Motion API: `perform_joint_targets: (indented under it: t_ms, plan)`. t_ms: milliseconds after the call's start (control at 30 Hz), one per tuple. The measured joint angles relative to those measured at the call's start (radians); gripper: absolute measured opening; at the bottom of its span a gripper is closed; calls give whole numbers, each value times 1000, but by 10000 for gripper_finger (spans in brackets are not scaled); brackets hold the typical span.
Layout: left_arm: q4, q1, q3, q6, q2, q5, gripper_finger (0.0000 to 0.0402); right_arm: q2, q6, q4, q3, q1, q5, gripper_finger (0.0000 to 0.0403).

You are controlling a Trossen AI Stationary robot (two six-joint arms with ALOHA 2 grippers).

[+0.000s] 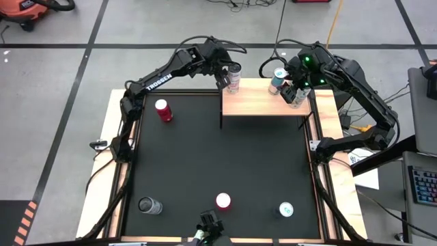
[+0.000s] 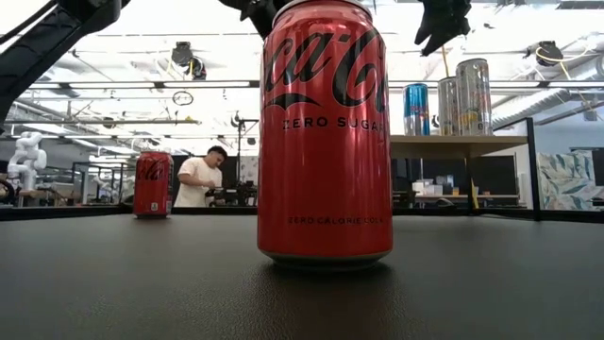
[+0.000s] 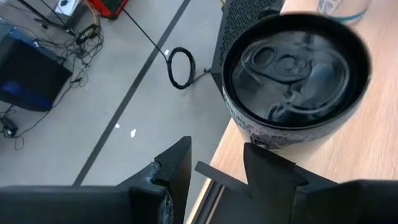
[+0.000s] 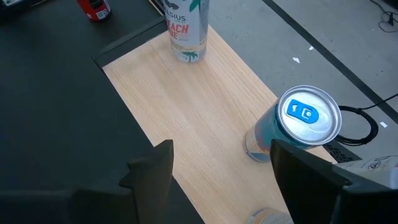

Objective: Place canned beverage on shelf
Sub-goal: Put the top white-pink soda can on the shelf

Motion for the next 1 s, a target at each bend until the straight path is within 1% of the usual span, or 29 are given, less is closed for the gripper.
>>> perform_joint_targets:
  t_ms: [300,400,567,733,1000]
  plan:
    - [50,-18,0,-24,48,35,152,0,-6,0,0,0,0,251]
    - [65,-25,0,-26,50,57,152,0,-6,0,0,0,0,251]
    - [125,-43,0,-27,50,58,152,0,-6,0,0,0,0,251]
    - [151,-55,0,-27,50,99,152,0,-6,0,0,0,0,251]
    - [163,-56,0,-30,49,100,152,0,-6,0,0,0,0,251]
